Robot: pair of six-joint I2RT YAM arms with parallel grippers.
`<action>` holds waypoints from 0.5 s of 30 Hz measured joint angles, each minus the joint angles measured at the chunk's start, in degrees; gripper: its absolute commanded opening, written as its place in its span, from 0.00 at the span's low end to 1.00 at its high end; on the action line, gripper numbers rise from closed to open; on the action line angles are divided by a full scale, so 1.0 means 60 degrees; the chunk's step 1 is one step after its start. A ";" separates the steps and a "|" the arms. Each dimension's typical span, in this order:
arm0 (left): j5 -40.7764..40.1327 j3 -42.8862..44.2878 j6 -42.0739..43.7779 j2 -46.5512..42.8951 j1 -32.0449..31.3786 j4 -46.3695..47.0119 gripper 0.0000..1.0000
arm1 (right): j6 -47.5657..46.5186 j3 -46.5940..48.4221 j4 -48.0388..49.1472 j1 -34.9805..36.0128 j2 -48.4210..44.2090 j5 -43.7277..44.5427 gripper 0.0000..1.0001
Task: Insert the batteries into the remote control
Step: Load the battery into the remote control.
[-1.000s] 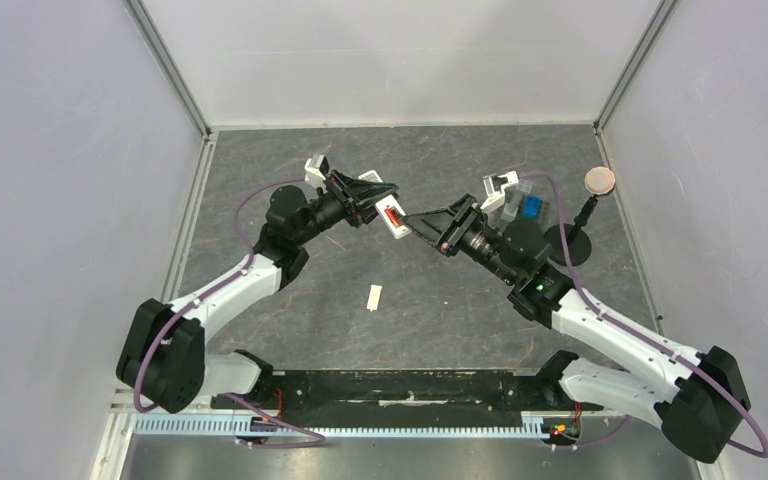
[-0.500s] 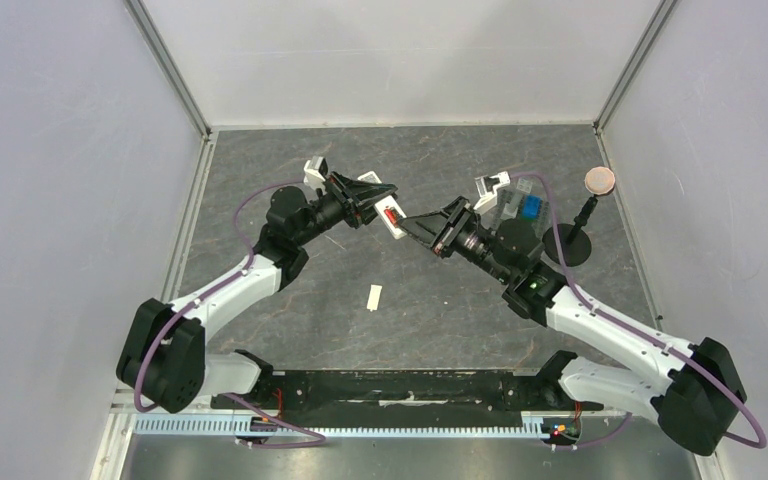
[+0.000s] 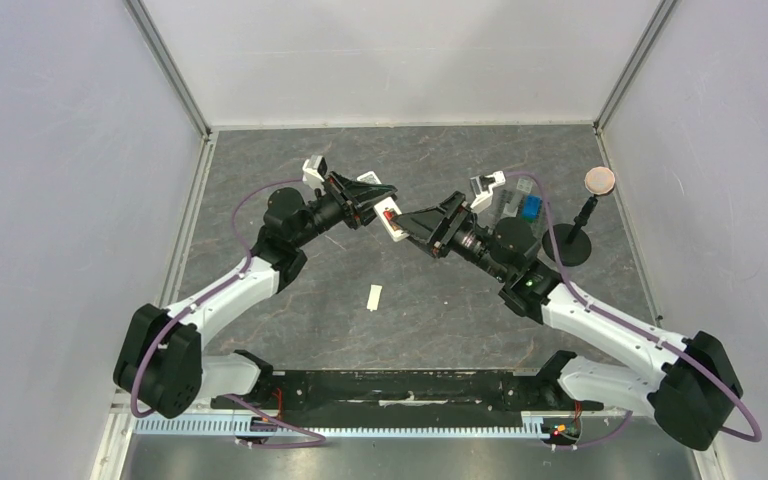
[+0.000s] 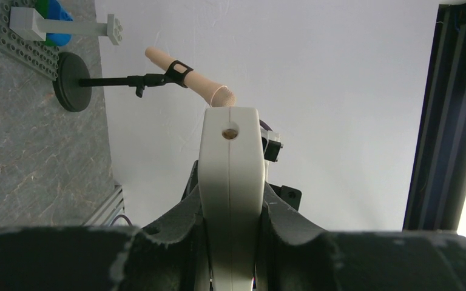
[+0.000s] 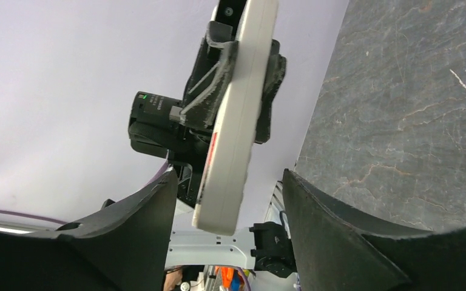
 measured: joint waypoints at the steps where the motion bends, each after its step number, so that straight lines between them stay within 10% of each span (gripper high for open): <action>1: 0.0000 -0.0007 0.0029 -0.0004 0.0000 0.0000 0.02 | 0.0004 0.0000 0.0004 0.0000 -0.0058 0.0000 0.68; 15: 0.0055 -0.0036 0.0302 -0.0022 0.0000 -0.0127 0.02 | 0.0135 -0.0153 -0.0280 -0.0073 -0.0568 -0.0124 0.46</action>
